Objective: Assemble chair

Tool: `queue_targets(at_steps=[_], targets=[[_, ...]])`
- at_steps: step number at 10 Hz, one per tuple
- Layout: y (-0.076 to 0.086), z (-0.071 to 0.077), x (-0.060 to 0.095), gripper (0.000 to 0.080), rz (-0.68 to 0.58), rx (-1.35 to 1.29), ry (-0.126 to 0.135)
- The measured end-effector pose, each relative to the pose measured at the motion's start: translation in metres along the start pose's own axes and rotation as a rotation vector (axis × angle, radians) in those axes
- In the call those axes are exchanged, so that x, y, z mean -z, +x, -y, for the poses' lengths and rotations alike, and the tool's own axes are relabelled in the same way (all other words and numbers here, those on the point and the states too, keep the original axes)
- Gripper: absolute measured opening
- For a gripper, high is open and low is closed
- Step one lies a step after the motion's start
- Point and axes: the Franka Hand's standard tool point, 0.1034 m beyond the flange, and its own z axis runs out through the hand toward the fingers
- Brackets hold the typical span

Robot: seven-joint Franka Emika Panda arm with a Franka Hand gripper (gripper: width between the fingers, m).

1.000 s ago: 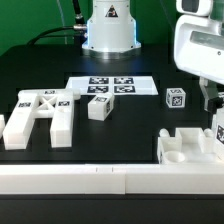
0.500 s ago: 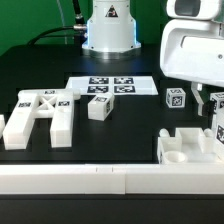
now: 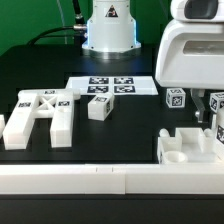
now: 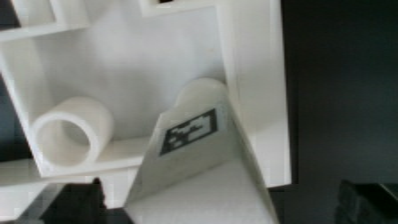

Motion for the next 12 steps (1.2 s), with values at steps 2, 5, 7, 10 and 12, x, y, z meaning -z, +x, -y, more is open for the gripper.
queue_targets(at_steps=[2,5,7,10,12], targets=[[0.0006,-0.0018,0.0,0.0649,0.0,0.19,-0.003],[0.0011,-0.0048,-0.0003,0.0621,0.0,0.285,-0.011],[0.0012,-0.005,-0.0004,0.029,0.0,0.284,-0.011],[0.001,-0.0046,-0.0005,0.0291,0.0,0.161,-0.01],[0.0006,-0.004,-0.0008,0.0291,0.001,-0.031,-0.006]])
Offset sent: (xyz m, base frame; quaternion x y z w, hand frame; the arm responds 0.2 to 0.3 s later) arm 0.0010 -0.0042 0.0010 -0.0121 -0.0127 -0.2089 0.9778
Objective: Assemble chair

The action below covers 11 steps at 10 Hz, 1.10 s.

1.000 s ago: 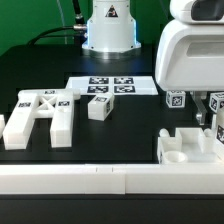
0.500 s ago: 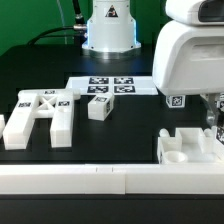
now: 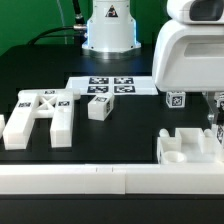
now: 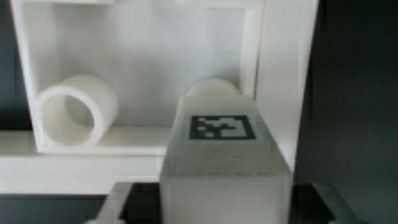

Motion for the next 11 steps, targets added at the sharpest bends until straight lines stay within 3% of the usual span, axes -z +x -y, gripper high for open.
queue_targets(at_steps=[3,6,11], targets=[[-0.0002,0.0003,-0.0001,0.0291,0.003,-0.284,0.005],[0.0001,-0.0009,-0.0011,0.0291,0.016,-0.658,0.028],[0.0004,-0.0021,-0.0017,0.0291,0.035,-1.064,0.036]])
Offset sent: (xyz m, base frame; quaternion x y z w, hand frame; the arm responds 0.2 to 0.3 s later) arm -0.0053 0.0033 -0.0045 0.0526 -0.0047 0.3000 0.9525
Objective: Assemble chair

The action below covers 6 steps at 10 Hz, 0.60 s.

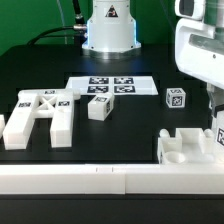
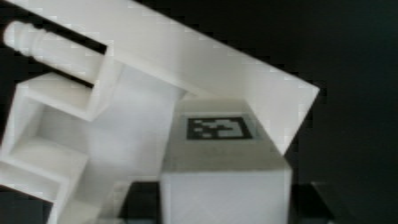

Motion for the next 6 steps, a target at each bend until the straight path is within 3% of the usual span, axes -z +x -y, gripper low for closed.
queue_targets(at_steps=[3,4,5,6], targets=[[-0.0002,0.0002,0.0,0.0318,0.0,0.022,0.001],[0.0002,0.0002,0.0001,0.0494,-0.001,0.069,0.001],[0.0,0.0003,0.0006,0.0494,-0.002,0.175,-0.001],[-0.0012,0.0005,0.0013,0.0616,-0.003,0.291,-0.005]])
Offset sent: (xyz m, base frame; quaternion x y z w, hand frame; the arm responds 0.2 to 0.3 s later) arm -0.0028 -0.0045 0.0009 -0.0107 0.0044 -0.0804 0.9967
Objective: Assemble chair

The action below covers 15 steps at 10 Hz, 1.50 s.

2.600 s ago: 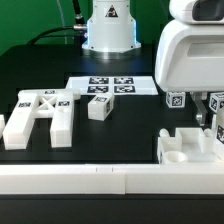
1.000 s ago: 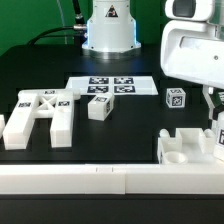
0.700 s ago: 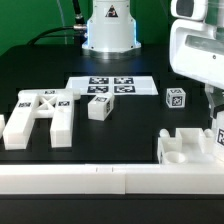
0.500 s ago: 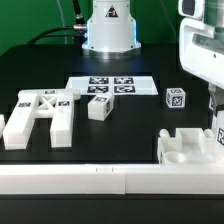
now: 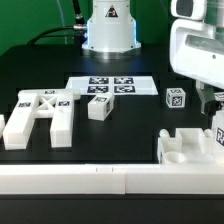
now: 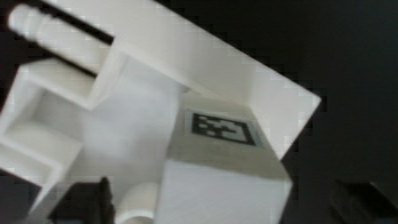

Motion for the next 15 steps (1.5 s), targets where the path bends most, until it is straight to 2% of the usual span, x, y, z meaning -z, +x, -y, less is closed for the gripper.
queue_targets(at_steps=[2,9,12,15], targets=[[-0.0016,0.0015,0.0005,0.0648,-0.004,0.155,-0.001],[-0.0008,0.0006,0.0002,0.0648,-0.006,0.647,-0.006],[-0.0015,0.0007,0.0,0.0648,-0.017,0.905,-0.024],[0.0034,-0.0017,-0.0003,0.0621,-0.018,1.052,-0.029]])
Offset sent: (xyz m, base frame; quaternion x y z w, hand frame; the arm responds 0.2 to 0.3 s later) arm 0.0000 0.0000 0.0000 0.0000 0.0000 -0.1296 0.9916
